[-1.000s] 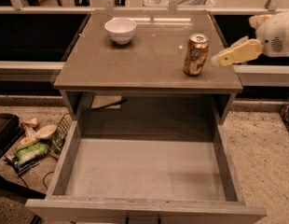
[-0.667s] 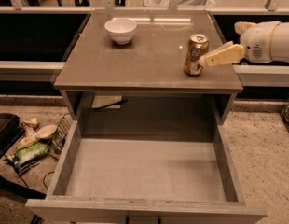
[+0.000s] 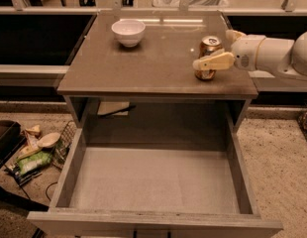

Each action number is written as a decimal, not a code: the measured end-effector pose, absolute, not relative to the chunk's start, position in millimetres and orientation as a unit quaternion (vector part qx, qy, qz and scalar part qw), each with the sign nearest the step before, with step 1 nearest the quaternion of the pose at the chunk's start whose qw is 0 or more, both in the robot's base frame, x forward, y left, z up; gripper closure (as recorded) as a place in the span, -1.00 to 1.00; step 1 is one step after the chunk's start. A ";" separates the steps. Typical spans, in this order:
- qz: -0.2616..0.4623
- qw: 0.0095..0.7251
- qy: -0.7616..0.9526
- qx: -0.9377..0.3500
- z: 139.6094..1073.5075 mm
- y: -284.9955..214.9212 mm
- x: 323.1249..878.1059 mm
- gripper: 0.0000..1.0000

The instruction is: Place orange can into top drawer

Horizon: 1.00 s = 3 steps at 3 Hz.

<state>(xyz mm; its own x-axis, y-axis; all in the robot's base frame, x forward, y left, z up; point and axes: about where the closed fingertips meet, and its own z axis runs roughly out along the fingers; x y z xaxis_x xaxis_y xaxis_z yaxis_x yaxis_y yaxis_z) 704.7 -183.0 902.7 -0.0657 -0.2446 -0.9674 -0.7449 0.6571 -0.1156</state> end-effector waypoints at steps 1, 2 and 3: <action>0.232 0.588 0.691 -0.351 889.3 -168.9 722.9 -0.70; 0.244 0.592 0.687 -0.344 882.6 -163.2 732.8 -0.08; 0.225 0.597 0.691 -0.340 902.8 -172.8 700.0 0.37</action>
Offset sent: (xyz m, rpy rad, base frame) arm 0.0386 0.0182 -0.0298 0.0893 0.0126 0.0241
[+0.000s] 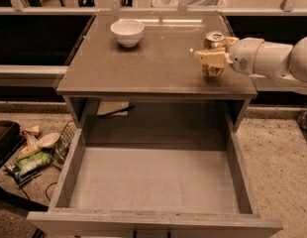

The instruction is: Place orange can into top drawer

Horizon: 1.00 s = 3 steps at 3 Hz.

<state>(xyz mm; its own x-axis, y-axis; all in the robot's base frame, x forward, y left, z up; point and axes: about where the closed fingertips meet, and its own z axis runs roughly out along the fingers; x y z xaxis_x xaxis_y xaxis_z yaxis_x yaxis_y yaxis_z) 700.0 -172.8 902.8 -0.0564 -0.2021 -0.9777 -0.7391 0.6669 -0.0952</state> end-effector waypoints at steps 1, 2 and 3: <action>0.207 0.590 0.697 -0.351 928.1 -171.6 641.8 0.85; 0.203 0.592 0.690 -0.363 950.6 -141.2 566.1 1.00; 0.228 0.590 0.678 -0.375 930.2 -80.6 529.8 1.00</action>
Offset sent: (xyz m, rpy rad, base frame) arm -0.2373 0.0977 0.0668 -0.0475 -0.0474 0.0717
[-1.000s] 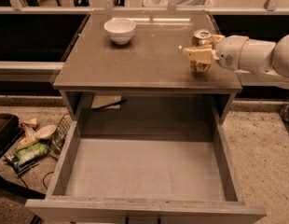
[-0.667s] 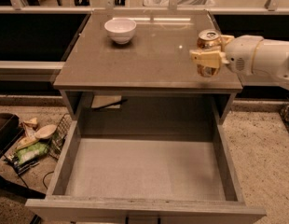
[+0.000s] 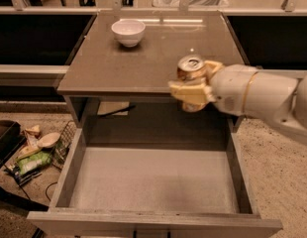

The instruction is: Place orange can into top drawer

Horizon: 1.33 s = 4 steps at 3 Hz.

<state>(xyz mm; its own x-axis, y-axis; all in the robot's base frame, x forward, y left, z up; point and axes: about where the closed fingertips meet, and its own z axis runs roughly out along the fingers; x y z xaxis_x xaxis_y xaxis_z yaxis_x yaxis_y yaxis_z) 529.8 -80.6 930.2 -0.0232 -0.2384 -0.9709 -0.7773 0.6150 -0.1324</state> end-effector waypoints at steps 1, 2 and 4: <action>0.250 0.592 0.668 -0.376 906.3 -47.8 529.9 1.00; 0.274 0.581 0.659 -0.392 888.6 -23.1 542.7 1.00; 0.287 0.574 0.662 -0.387 874.5 -18.6 547.3 1.00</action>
Offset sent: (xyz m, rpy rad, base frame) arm 0.0326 0.0823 -0.0683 0.0497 0.0425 0.1724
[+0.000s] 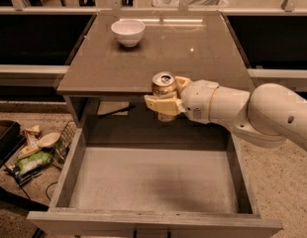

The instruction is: Place orange can into top drawer

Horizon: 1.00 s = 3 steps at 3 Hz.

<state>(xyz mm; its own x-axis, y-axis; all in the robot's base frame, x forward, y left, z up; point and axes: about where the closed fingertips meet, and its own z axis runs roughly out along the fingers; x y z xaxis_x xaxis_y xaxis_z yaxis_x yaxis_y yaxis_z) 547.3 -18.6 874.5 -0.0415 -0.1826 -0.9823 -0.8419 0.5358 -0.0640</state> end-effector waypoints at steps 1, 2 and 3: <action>0.306 0.574 0.662 -0.372 833.4 -14.6 549.6 1.00; 0.343 0.563 0.652 -0.375 767.7 -4.9 559.2 1.00; 0.368 0.543 0.638 -0.403 715.5 10.0 562.4 1.00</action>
Offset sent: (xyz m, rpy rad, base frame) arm 0.0236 0.0244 -0.1910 0.1343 0.0978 0.1505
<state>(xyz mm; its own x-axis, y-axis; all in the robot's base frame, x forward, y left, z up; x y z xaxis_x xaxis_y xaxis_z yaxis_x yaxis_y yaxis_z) 562.4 10.0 715.5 -0.0851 -0.1136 -0.9899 -0.9139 0.4046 0.0321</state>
